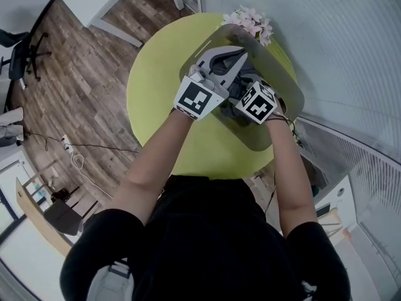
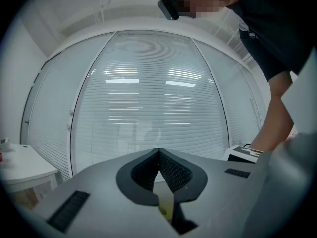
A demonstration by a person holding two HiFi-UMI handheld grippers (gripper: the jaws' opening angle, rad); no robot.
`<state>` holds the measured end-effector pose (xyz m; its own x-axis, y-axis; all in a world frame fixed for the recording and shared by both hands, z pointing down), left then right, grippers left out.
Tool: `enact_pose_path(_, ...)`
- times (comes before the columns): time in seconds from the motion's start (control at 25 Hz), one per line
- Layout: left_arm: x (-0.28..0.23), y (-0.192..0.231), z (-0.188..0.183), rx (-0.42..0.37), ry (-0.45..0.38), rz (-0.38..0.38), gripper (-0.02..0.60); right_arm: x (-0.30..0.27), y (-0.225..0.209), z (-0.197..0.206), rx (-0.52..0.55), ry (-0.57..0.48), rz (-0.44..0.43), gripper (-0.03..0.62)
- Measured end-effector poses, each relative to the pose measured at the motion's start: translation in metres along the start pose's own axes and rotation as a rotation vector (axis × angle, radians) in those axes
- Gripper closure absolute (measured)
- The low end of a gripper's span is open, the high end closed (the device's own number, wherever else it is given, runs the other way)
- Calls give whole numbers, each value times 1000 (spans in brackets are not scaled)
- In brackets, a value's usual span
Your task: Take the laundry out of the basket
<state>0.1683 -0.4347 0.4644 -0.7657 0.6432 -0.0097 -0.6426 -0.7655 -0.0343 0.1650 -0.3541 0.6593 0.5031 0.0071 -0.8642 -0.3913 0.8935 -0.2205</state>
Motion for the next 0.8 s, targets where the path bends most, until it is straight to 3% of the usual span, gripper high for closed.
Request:
enact_pose_path(0.44, -12, 9, 30, -15, 58, -5, 575, -59, -18, 40, -24, 128, -43, 168)
enact_pose_path(0.8, -13, 13, 34, -19, 64, -17, 575, -92, -31, 55, -43, 159, -47, 149)
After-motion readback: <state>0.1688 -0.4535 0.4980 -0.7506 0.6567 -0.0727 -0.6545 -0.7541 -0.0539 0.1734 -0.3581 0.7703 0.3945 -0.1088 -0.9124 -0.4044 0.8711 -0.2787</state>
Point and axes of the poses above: the fingertips, and each gripper's own axes: x backward along the fingers, y to its left, z out of its underside, the point moved 1 cm from there along x, backward along the fingers, and after that the axes turned 9 degrees about -z, right-handed, at the moved point
